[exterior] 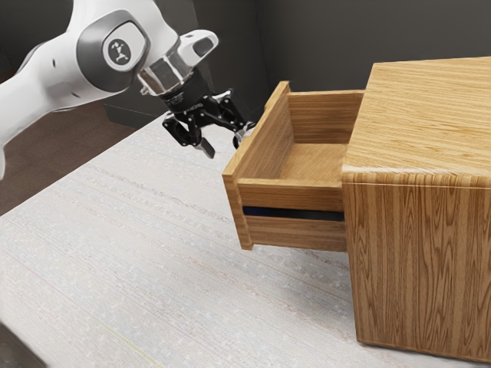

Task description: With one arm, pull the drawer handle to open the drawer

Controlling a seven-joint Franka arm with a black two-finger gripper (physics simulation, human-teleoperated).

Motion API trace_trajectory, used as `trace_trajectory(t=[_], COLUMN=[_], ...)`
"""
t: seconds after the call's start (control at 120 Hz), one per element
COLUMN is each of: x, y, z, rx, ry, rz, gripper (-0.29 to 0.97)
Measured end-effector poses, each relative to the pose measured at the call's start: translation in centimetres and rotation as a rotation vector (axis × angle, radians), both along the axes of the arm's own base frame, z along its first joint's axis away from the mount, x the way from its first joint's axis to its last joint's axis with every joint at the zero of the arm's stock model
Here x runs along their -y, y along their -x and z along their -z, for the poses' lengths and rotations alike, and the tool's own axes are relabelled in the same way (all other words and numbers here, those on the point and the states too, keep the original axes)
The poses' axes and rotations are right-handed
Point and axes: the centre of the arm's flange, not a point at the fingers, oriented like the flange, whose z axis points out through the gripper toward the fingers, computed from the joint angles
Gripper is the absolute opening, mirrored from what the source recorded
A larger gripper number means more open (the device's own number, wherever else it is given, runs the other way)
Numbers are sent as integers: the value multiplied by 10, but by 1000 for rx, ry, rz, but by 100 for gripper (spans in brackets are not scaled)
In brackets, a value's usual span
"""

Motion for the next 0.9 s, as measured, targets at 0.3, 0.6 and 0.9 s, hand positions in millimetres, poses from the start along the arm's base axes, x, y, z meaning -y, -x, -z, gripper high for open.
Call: trace_trajectory(t=[0.3,0.6,0.9], x=[-23,-37,-56], y=[8,14,22], z=[2,-1,-2], rx=[-5,-4,-9], ry=[-7,-13,-19], rz=[-19,-30,-54], gripper=[51,49,46])
